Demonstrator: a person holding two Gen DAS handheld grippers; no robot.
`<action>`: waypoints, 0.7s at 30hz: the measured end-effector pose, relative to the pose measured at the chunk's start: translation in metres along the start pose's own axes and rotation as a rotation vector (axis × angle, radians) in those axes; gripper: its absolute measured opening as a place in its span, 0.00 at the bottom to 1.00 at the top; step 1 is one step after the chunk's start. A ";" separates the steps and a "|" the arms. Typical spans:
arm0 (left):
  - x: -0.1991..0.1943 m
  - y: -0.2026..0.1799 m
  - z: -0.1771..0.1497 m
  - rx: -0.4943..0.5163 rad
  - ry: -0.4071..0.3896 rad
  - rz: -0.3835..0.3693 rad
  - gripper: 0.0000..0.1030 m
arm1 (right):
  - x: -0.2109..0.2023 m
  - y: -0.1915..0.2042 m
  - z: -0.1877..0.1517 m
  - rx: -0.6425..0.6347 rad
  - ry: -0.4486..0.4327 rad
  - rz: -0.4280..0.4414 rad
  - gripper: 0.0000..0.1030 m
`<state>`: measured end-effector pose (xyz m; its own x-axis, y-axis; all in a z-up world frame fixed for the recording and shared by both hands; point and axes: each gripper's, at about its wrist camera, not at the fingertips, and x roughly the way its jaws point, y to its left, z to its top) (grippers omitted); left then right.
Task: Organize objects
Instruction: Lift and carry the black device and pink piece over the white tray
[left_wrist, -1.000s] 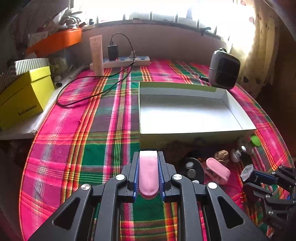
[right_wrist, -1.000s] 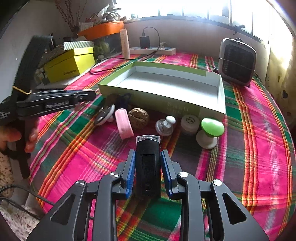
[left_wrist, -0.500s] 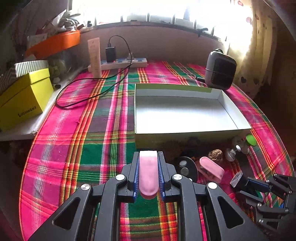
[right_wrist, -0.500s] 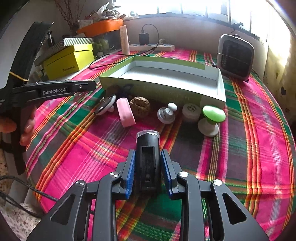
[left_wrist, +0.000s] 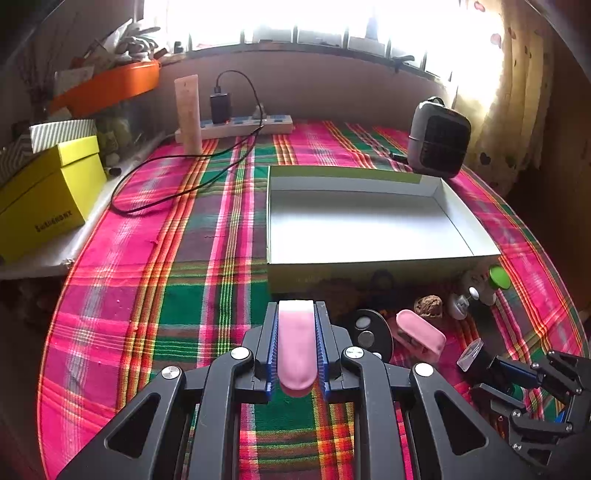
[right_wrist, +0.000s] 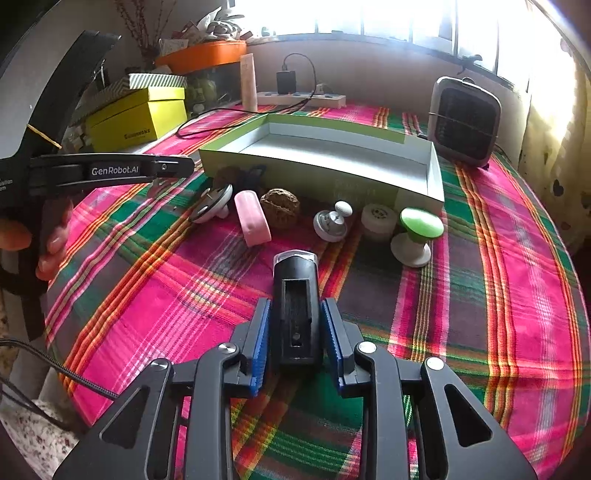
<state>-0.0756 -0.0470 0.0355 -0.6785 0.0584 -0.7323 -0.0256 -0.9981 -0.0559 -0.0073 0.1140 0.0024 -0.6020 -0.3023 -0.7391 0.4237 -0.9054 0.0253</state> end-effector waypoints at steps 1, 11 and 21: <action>0.000 0.000 0.000 0.001 -0.001 0.000 0.15 | -0.001 0.000 0.000 -0.001 -0.003 0.001 0.28; -0.003 -0.004 0.006 0.011 -0.013 -0.010 0.15 | -0.010 -0.006 0.018 0.021 -0.037 -0.015 0.28; -0.001 -0.011 0.018 0.024 -0.020 -0.021 0.15 | -0.009 -0.012 0.042 0.040 -0.062 -0.026 0.28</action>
<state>-0.0878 -0.0368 0.0485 -0.6919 0.0796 -0.7176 -0.0580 -0.9968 -0.0547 -0.0352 0.1155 0.0371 -0.6539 -0.2952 -0.6967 0.3806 -0.9241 0.0343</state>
